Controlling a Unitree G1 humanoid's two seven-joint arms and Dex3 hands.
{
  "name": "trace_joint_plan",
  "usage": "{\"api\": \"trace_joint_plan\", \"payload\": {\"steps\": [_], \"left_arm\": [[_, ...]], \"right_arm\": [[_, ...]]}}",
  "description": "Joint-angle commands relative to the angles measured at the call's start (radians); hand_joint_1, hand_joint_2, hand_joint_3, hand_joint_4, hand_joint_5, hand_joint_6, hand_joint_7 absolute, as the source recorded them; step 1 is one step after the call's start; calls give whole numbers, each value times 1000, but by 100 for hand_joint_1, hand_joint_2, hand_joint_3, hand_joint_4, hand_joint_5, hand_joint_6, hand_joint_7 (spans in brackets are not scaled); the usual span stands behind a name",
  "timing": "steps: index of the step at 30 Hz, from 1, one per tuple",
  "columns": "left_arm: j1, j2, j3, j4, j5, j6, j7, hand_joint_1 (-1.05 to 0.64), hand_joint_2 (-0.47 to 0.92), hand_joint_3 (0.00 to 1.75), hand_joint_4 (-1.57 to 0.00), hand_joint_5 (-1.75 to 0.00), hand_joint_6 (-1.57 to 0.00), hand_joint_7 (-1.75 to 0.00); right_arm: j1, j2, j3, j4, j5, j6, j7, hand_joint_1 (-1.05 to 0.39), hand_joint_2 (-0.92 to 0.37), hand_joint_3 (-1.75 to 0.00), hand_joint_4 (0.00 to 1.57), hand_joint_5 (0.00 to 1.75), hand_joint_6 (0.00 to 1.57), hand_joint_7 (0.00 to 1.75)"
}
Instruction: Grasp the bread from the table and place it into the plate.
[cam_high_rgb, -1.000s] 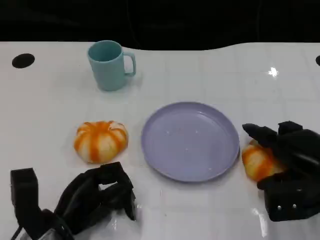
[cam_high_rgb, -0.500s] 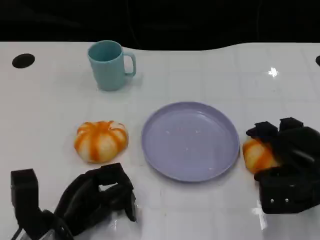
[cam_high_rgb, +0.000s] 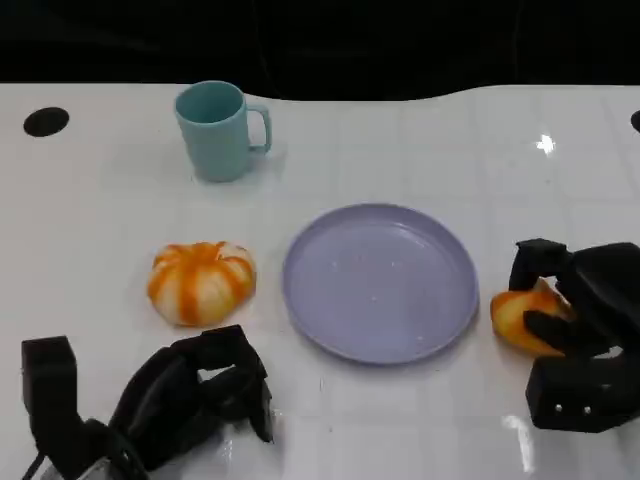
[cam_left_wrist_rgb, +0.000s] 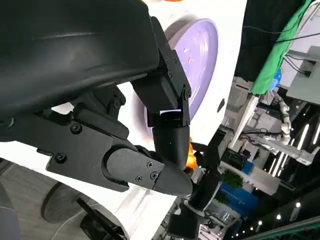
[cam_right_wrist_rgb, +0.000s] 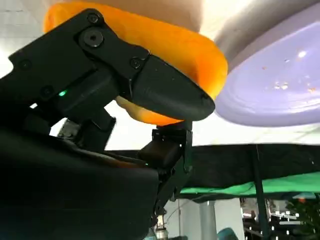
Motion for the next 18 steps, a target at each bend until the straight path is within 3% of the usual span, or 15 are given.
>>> {"api": "trace_joint_plan", "payload": {"steps": [1,8,18], "left_arm": [[22,13,3,-13,-1,16,14,-71,87,0,-96,-141,-96,-100],[24,12,5,-18,-2,19,14,-70,87,0,-96,-141,-96,-99],[19,11,5,-11,1,14,15,-70,87,0,-97,-141,-96,-99]], "right_arm": [[-16,-12,0,8,-1,-17,-44,-105,-92,-158,157,175,157,175],[-16,-10,0,-3,-15,-32,-174,-105,-92,-155,157,175,157,175],[-23,-17,-29,-36,4,-54,-245,-105,-92,-158,157,175,157,175]]}}
